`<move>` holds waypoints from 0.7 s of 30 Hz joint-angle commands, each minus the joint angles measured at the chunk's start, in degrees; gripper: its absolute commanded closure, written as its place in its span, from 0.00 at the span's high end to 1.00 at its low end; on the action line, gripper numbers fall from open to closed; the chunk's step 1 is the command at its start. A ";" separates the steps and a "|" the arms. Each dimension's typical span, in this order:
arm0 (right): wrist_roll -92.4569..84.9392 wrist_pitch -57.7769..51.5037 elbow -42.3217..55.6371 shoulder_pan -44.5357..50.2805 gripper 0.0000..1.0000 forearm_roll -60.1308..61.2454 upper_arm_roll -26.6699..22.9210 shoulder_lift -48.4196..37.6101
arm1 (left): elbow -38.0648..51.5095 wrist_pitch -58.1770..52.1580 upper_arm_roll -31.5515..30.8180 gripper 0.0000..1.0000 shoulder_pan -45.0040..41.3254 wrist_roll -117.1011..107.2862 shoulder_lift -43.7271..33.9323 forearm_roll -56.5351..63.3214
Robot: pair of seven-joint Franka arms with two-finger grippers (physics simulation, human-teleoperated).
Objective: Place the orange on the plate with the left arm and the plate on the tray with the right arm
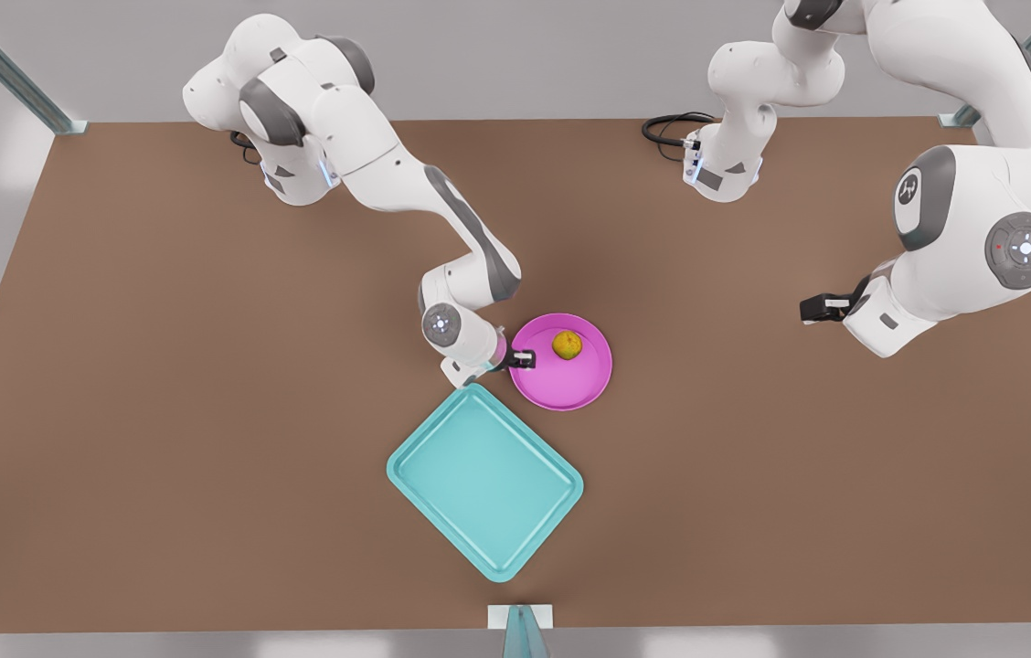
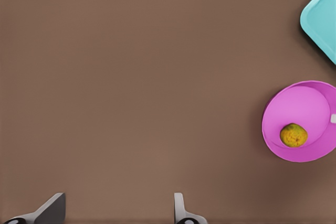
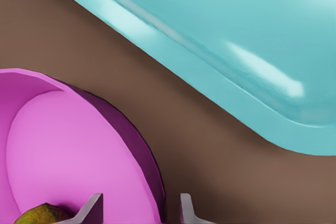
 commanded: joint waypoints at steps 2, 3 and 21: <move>2.78 0.07 0.15 0.00 0.61 0.01 0.00 0.26 | -0.01 -0.44 -0.08 1.00 0.00 1.11 -0.24 0.03; 2.78 0.07 0.41 0.00 0.59 0.10 0.00 0.35 | 0.08 -0.35 0.01 1.00 0.00 1.11 -0.33 0.03; 2.16 -0.46 1.64 -0.18 0.25 0.19 0.09 1.76 | 0.17 -0.18 0.01 1.00 0.00 0.93 -0.24 0.03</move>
